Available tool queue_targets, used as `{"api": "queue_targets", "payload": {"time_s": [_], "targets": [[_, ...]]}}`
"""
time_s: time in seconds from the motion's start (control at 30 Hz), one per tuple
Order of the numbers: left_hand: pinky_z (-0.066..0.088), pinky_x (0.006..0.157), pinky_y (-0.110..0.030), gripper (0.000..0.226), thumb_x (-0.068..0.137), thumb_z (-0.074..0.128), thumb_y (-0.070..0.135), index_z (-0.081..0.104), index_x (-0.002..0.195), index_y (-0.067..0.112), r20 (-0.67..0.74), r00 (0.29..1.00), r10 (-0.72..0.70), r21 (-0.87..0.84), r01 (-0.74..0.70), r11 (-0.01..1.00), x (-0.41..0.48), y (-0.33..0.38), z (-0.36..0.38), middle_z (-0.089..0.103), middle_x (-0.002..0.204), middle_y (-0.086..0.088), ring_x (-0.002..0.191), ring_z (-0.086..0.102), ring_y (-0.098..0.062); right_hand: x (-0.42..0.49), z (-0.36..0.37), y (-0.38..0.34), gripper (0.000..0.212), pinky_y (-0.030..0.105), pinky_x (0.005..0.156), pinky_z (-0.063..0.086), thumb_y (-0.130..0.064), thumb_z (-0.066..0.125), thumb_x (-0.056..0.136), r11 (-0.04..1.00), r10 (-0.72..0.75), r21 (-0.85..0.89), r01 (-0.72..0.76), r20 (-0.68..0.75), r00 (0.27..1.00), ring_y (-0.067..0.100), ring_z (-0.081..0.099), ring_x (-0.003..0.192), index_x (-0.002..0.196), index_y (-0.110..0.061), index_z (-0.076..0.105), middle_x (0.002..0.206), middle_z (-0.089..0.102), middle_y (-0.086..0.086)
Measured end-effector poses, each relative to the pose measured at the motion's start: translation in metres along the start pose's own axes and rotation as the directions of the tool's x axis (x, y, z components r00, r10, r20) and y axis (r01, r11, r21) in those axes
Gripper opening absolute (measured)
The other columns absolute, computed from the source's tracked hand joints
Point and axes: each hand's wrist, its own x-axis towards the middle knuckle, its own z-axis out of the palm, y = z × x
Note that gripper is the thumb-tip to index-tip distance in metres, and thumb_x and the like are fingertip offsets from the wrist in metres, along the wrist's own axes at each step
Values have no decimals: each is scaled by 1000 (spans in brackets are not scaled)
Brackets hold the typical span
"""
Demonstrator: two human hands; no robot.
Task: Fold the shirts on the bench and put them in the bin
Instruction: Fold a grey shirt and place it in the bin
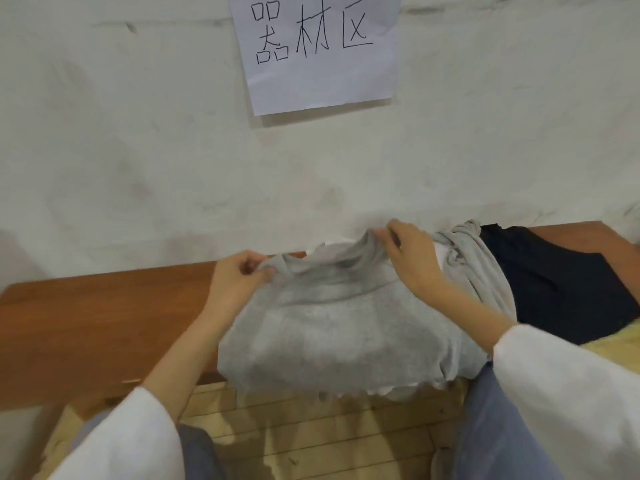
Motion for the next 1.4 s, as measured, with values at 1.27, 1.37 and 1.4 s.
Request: {"api": "queue_targets", "payload": {"time_s": [1.27, 1.37, 1.4], "targets": [[42, 62, -32, 38, 93, 30, 57, 42, 91, 21, 464, 847, 261, 564, -509, 650, 63, -102, 33, 53, 78, 7, 70, 52, -11, 13, 22, 79, 28, 24, 57, 32, -33, 51, 96, 944, 120, -315, 99, 607, 786, 16, 44, 65, 77, -17, 38, 69, 43, -4], [36, 53, -30, 46, 90, 31, 64, 42, 95, 20, 449, 836, 317, 563, -540, 626, 72, -85, 14, 52, 65, 8, 60, 54, -15, 24, 15, 69, 15, 28, 52, 26, -24, 49, 97, 963, -10, -231, 138, 481, 877, 17, 43, 60, 93, -12, 41, 63, 43, -4], [35, 52, -30, 44, 90, 32, 63, 42, 95, 20, 436, 835, 334, 572, -544, 614, 81, -78, 8, 49, 63, 9, 59, 54, -18, 33, 13, 66, 15, 29, 52, 26, -24, 49, 97, 964, -23, -225, 143, 462, 886, 16, 42, 57, 97, -11, 42, 62, 43, -4]]}}
